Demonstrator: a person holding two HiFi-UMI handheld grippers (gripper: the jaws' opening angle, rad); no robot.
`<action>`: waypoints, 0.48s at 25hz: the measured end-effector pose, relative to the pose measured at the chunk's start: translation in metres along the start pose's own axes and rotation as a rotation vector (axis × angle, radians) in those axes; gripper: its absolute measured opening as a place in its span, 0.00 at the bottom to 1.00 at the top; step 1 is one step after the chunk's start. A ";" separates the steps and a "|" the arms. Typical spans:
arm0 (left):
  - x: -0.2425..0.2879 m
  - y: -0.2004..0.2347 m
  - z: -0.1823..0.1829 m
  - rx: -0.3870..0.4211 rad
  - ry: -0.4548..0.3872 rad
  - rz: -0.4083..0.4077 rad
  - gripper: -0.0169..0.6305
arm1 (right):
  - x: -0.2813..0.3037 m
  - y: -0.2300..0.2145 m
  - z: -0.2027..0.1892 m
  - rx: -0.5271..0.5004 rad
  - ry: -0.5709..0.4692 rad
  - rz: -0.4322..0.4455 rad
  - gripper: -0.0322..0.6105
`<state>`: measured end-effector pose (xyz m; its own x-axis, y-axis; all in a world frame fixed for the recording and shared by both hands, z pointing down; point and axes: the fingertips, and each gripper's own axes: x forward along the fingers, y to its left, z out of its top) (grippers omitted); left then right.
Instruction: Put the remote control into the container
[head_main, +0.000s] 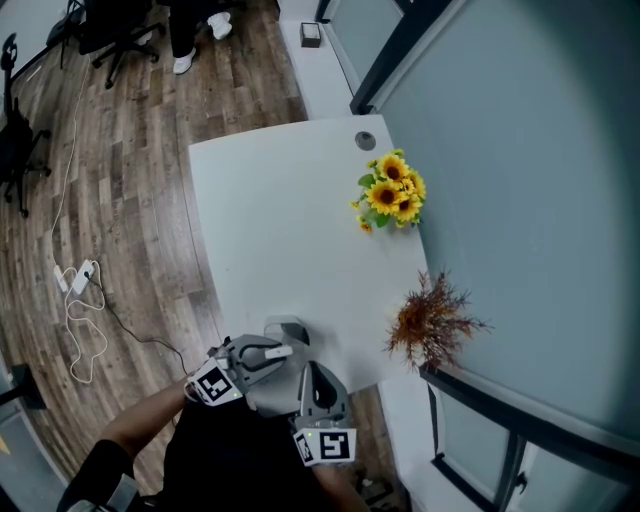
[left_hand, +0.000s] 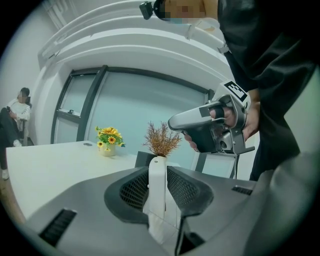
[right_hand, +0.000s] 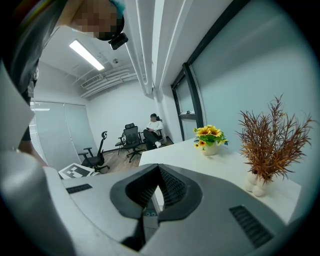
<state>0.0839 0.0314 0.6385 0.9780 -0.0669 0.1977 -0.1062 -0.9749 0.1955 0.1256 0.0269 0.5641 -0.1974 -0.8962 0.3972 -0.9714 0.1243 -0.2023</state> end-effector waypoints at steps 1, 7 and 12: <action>0.000 0.000 0.000 0.001 0.000 0.000 0.18 | 0.000 0.000 0.000 0.003 0.001 0.000 0.06; -0.001 0.002 0.002 0.010 0.001 0.009 0.18 | 0.000 0.002 0.001 0.003 -0.004 0.008 0.06; -0.001 0.002 0.002 0.007 0.003 0.011 0.19 | -0.001 0.001 -0.002 0.003 -0.003 0.009 0.06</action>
<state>0.0836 0.0293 0.6365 0.9762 -0.0770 0.2029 -0.1157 -0.9756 0.1864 0.1246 0.0283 0.5650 -0.2059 -0.8963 0.3927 -0.9691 0.1311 -0.2090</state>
